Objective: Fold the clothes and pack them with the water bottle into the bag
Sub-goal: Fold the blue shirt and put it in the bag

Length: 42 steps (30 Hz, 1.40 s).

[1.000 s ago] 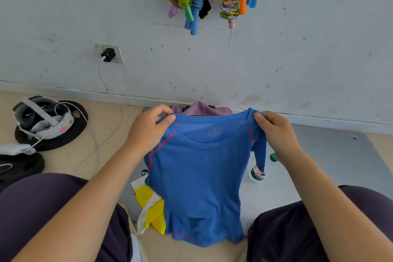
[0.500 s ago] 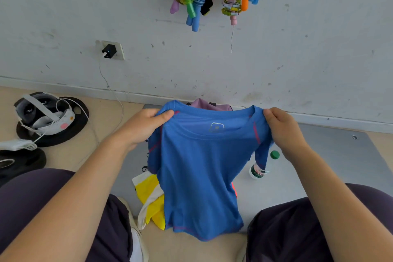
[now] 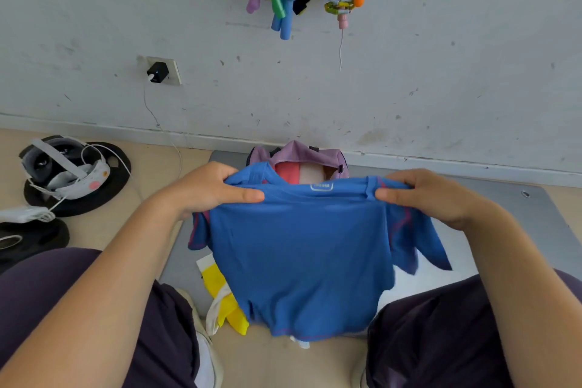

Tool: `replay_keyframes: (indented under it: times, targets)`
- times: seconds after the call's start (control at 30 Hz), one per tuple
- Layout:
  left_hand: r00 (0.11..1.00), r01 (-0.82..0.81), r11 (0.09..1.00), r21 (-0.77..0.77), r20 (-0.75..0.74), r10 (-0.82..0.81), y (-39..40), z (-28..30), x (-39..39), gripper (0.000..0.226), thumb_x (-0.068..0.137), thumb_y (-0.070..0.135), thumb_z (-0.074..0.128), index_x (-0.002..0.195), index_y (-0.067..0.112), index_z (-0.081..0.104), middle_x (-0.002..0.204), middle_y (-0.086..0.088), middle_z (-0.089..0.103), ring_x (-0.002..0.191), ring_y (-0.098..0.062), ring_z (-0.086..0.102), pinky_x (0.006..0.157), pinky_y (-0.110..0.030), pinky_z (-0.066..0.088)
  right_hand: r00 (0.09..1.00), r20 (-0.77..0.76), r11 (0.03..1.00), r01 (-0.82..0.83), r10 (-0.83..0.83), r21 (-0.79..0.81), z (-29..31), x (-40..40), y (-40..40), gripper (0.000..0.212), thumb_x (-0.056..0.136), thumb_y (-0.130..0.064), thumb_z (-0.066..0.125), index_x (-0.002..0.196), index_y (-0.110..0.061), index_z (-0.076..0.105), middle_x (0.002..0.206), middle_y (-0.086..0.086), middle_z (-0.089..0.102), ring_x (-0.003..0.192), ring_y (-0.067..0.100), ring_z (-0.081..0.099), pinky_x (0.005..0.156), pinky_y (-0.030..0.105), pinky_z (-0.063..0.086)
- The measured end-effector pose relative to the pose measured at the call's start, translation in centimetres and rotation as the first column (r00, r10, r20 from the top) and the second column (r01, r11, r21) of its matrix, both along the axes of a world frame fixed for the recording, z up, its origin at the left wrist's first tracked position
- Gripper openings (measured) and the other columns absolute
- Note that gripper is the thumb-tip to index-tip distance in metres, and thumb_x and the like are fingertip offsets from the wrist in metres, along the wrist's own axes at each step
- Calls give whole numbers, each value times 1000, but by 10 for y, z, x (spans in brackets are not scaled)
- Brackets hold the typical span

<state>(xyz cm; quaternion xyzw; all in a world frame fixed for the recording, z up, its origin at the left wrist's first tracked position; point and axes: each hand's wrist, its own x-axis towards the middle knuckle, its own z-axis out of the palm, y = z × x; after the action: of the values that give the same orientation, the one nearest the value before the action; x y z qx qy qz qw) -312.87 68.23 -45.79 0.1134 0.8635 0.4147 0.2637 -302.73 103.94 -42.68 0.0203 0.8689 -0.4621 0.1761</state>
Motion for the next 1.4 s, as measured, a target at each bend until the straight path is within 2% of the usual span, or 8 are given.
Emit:
replay_keyframes:
  times: [0.3, 0.43, 0.53, 0.73, 0.83, 0.93, 1.2, 1.4]
  targets:
    - [990, -142, 924, 354, 53, 132, 22, 0, 8, 19, 90, 43, 66, 107, 38, 72, 107, 12, 74, 104, -13, 69, 100, -39, 50, 995, -2, 981, 99, -100, -168, -7, -3, -26, 36, 85, -56, 63, 94, -22, 71, 92, 3, 75, 81, 13, 70, 72, 27, 56]
    - [999, -9, 997, 71, -48, 12, 13, 9, 6, 48, 56, 73, 78, 90, 38, 73, 88, 22, 73, 78, 3, 68, 74, -22, 49, 976, 196, 958, -144, 96, 246, -1, 0, -13, 56, 61, -63, 81, 70, -13, 57, 62, -6, 56, 55, 9, 51, 60, 26, 38]
    - [969, 242, 941, -236, 107, -222, 4, 8, 8, 70, 45, 73, 82, 77, 14, 66, 68, 3, 64, 57, -10, 57, 53, -22, 39, 979, 191, 959, -124, 76, 254, -2, 0, -6, 48, 71, -52, 81, 79, -6, 66, 70, 4, 69, 64, 20, 63, 67, 36, 48]
    - [999, 42, 994, 104, 7, -43, -4, 10, -3, 28, 65, 58, 82, 82, 37, 76, 66, 11, 70, 59, -3, 64, 54, -14, 47, 997, 8, 987, 76, -76, -142, 6, -2, 7, 25, 82, -46, 70, 93, -23, 73, 91, 11, 75, 85, 27, 73, 78, 39, 57]
    - [996, -72, 967, 244, -40, 84, 3, 15, -14, 8, 84, 42, 73, 91, 43, 76, 95, -6, 76, 91, -22, 72, 79, -36, 59, 976, -102, 971, 174, -192, -161, 12, -12, 5, 21, 85, -42, 70, 96, -24, 73, 93, 6, 75, 89, 27, 72, 75, 35, 55]
    - [959, -157, 947, 279, -187, 214, 12, 33, -31, 4, 87, 37, 71, 87, 38, 75, 83, 15, 75, 78, -3, 70, 68, -21, 53, 930, -228, 955, 262, -288, -136, 25, -29, 2, 29, 84, -38, 72, 95, -12, 68, 86, 23, 70, 77, 40, 67, 61, 37, 56]
    - [918, -241, 961, 137, -290, 272, 6, 48, -36, 75, 63, 65, 78, 101, 0, 68, 83, 15, 68, 61, 5, 63, 59, -18, 48, 889, -301, 939, 323, -344, -120, 31, -46, -7, 45, 86, -50, 66, 89, -5, 64, 70, 19, 66, 64, 22, 63, 63, 32, 51]
    - [961, -217, 976, -28, -182, 209, -5, 6, -9, 73, 69, 76, 65, 77, 3, 65, 64, 0, 61, 61, -15, 60, 57, -26, 41, 967, -84, 969, 232, -239, -80, -4, -21, -13, 62, 75, -62, 67, 92, -3, 68, 63, 4, 68, 60, 14, 64, 63, 27, 50]
